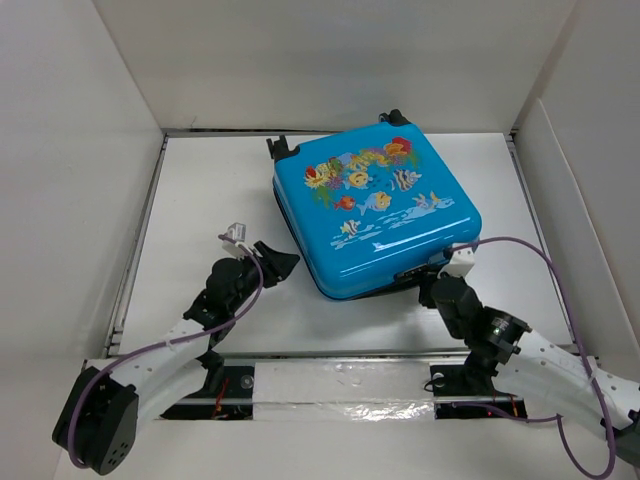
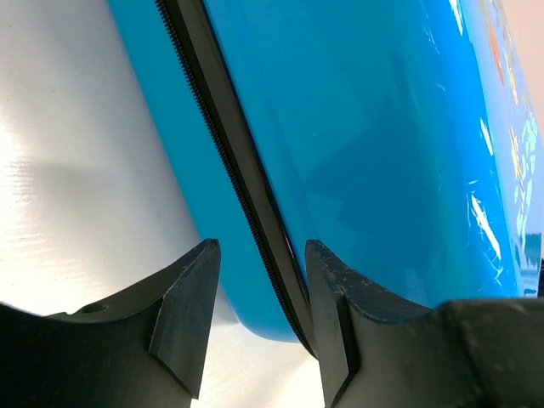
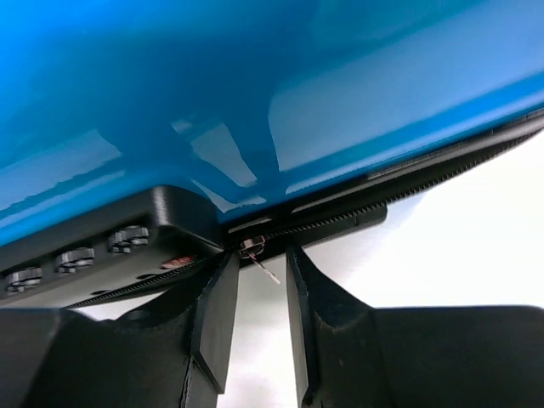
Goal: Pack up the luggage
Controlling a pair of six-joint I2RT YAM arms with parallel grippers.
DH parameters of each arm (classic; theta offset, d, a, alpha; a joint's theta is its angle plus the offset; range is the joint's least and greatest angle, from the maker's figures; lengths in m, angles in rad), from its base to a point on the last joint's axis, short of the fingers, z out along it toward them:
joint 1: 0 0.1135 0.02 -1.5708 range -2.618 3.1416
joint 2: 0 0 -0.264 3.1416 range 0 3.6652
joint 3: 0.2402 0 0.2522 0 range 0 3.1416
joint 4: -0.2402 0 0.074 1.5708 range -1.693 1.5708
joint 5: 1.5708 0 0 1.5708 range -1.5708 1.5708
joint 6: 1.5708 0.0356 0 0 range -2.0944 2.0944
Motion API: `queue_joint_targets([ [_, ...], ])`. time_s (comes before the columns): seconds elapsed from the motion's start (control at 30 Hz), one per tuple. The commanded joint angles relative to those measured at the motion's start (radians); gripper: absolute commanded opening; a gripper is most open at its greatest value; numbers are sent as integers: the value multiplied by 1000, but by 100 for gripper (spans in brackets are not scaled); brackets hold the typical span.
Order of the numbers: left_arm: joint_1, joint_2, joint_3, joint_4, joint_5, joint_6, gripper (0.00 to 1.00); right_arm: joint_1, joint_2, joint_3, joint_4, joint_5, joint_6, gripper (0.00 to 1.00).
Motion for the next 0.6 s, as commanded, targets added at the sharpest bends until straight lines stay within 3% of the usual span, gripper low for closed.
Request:
queue_joint_targets([
  [0.0,-3,11,-15,67,20,25,41,-16,-9,26,153,20,-91,33],
  [0.17,-3,33,-16,82,26,38,38,-36,33,9,201,-24,-107,26],
  [0.4,-31,134,-18,154,-1,65,35,-36,68,-2,275,-32,-140,0],
  [0.57,-179,204,33,182,-96,67,35,-1,75,-57,446,-205,-140,0],
])
